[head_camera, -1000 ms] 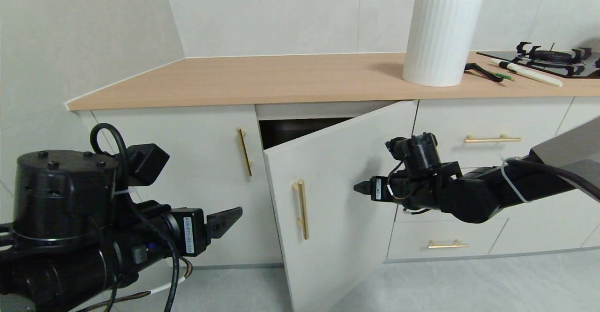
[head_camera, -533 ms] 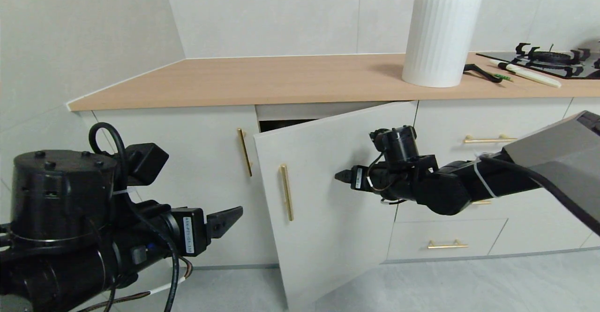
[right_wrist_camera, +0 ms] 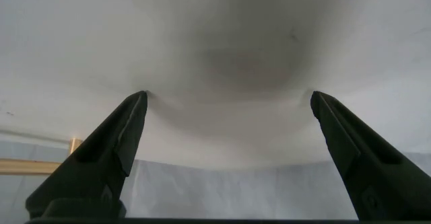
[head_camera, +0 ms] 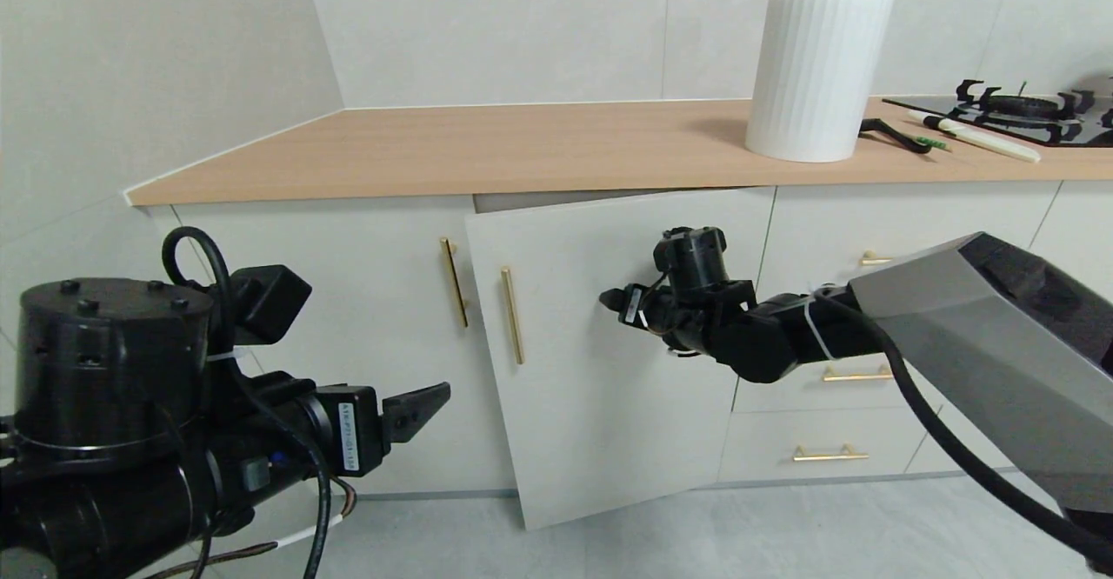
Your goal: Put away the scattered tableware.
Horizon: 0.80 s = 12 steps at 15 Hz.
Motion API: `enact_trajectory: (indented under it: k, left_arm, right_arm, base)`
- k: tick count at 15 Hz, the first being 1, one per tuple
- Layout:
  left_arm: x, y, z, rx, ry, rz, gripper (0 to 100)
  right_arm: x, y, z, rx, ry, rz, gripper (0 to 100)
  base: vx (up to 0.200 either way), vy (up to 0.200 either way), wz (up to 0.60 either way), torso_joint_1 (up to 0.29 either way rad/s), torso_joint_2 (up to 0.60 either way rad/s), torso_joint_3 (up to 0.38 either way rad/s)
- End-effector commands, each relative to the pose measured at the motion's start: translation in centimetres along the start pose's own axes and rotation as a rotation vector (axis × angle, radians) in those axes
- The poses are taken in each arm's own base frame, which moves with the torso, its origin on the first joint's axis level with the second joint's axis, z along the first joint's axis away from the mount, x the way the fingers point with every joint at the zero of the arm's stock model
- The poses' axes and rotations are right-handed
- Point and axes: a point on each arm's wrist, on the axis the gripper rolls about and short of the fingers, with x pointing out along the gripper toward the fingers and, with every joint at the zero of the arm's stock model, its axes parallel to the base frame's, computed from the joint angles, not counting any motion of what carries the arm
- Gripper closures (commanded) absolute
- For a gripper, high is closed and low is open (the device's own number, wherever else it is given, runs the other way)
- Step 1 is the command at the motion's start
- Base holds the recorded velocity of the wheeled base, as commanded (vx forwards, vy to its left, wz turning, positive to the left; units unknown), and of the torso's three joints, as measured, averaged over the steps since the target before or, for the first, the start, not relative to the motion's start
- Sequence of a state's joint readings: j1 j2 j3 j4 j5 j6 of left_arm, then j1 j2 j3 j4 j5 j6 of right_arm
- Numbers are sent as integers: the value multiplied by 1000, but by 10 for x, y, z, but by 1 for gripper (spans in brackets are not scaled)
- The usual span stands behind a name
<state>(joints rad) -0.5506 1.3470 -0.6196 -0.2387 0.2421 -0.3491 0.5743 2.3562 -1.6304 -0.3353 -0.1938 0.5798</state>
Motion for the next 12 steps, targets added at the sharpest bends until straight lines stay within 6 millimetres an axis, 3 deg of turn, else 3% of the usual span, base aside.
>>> enact_trajectory:
  k: [1,12]
  left_arm:
    - [0,0,0,-1,-1,0,0]
    - [0,0,0,-1,-1,0,0]
  right_arm:
    - [14,-1,-5,16,-15,-16,0]
    - [41,-22,16,65,-137,-126,0]
  base:
    - [0,0,0,0,0,0]
    - [0,0,0,0,0,0]
